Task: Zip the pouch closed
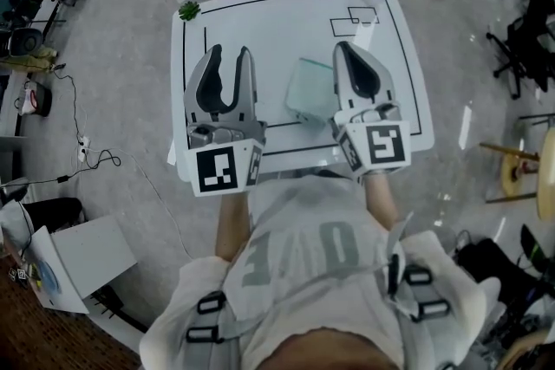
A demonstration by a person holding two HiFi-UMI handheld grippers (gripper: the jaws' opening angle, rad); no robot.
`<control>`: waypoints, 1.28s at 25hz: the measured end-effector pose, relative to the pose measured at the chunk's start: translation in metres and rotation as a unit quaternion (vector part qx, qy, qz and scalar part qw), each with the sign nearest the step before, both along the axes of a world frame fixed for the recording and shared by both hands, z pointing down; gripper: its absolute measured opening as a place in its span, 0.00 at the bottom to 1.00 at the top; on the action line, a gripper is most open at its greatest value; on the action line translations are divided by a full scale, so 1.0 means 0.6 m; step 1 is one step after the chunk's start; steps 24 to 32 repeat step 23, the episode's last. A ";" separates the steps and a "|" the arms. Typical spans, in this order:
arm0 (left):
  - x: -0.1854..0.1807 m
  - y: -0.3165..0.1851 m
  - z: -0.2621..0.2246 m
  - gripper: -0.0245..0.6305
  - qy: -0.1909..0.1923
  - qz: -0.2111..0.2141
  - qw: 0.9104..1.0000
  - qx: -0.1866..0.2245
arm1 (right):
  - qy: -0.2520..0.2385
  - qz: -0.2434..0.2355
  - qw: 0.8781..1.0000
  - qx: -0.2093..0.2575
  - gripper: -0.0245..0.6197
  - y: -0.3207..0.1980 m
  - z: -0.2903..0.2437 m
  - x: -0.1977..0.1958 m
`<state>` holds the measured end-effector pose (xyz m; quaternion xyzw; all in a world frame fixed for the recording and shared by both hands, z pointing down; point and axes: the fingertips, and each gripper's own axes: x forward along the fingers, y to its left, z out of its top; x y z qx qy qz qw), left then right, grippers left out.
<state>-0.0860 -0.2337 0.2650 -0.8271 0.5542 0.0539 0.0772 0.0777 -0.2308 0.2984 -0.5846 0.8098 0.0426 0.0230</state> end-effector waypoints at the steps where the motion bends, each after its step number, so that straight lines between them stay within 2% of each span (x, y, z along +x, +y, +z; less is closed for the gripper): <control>1: -0.001 -0.001 0.003 0.26 -0.001 -0.001 1.000 -0.002 | 0.002 -0.001 1.000 -0.003 0.05 -0.001 0.004 -0.001; 18: 0.003 -0.010 0.020 0.26 -0.004 -0.003 1.000 -0.021 | 0.008 0.007 0.999 -0.030 0.05 -0.002 0.025 0.009; 32: 0.008 -0.009 0.025 0.26 -0.007 0.000 1.000 -0.026 | 0.012 0.003 0.999 -0.035 0.05 0.001 0.030 0.009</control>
